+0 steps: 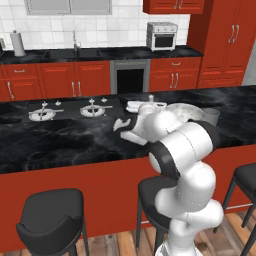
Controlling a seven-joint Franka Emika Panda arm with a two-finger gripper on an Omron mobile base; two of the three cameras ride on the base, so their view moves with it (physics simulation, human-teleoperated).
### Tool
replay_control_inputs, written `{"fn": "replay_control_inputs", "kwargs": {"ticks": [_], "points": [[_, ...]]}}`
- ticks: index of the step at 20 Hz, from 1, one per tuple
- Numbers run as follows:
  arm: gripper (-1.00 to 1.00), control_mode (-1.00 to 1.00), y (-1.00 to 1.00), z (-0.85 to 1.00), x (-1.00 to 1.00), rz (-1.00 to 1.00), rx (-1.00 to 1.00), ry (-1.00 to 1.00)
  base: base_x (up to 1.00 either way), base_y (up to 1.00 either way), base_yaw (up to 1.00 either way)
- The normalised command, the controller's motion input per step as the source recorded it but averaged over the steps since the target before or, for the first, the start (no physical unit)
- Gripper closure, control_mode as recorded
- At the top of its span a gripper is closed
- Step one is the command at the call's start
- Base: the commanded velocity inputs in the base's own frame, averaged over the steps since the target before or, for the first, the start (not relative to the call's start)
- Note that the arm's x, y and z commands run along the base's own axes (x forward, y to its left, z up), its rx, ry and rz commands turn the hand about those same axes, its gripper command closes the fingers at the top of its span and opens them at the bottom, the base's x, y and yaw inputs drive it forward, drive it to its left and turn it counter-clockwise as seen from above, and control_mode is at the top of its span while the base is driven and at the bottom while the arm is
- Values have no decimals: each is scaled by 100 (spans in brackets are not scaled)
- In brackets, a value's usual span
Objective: There is a bowl on the dining counter. Grab a lemon wedge from the fridge and place it in the bowl. Then get the liquor bottle and glass cup from the cabinet and place them next to the bowl.
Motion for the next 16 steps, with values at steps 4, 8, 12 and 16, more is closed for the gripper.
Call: {"fn": "replay_control_inputs", "kwargs": {"ticks": [4, 8, 12, 16], "points": [[-100, -100, -2, 89, 0, 0, 0, -18, 0, 0, 0], [-100, -100, -8, 89, 0, 0, 0, -20, 0, 0, 0], [-100, -100, -19, 98, -18, 0, 0, -21, 0, 0, 0], [-100, -100, -28, 92, -84, 3, 3, -15, 0, 0, 0]]}}
